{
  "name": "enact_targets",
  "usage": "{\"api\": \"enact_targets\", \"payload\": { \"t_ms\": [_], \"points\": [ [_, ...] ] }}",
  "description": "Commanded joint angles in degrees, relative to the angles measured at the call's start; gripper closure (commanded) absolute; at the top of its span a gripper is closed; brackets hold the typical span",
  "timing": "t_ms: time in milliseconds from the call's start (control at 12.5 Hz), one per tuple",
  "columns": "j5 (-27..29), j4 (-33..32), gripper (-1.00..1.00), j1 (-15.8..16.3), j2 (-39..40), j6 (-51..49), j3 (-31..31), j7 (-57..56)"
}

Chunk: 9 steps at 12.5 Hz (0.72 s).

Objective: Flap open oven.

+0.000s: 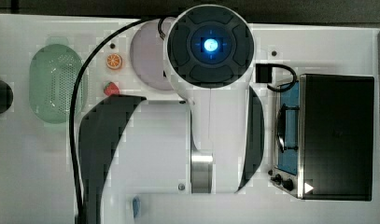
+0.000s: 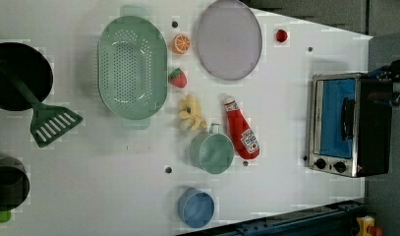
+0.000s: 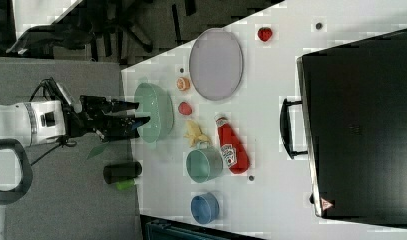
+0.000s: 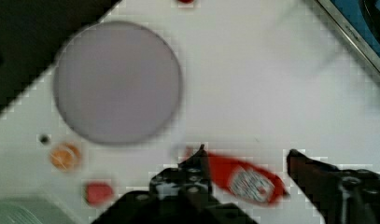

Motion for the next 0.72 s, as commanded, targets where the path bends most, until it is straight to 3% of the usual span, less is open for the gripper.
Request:
{"api": "enact_targets", "payload": {
  "t_ms": [80, 240, 400, 480, 720],
  "points": [
    [0.7, -14.9, -0.58, -2.6, -23.0, -9.0, -1.5, 4.4],
    [0.7, -14.9, -0.99, -2.6, -23.0, -9.0, -1.5, 4.4],
    [0.7, -14.9, -1.00, -2.6, -23.0, -9.0, -1.5, 4.4],
    [0.7, -14.9, -0.90, -2.6, -23.0, -9.0, -1.5, 4.4],
    [0.7, -15.0, -0.14, -2.7, -22.8, -8.8, -1.6, 4.4]
  ]
}}
